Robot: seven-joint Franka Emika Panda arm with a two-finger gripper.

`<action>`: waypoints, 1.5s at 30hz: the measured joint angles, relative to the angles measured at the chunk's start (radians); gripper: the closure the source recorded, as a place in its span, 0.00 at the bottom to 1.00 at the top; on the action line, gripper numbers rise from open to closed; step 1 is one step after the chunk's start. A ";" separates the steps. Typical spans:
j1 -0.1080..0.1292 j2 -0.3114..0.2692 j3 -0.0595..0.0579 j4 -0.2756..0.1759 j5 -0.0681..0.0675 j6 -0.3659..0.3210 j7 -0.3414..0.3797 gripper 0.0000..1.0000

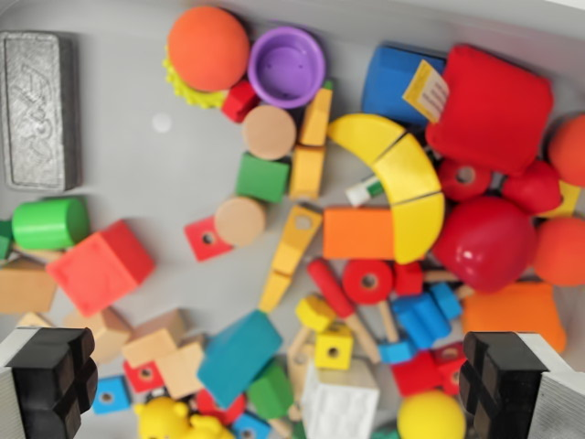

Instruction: Pick an object from the bin

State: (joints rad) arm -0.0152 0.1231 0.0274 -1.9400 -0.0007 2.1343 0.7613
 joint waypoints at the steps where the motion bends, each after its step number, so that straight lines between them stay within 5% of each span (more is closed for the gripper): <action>1: 0.001 0.000 0.001 -0.003 0.000 0.002 -0.002 0.00; 16: 0.021 -0.003 0.015 -0.063 0.000 0.050 -0.049 0.00; 45: 0.085 0.022 0.060 -0.210 -0.008 0.193 -0.184 0.00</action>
State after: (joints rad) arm 0.0693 0.1449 0.0878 -2.1503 -0.0084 2.3277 0.5774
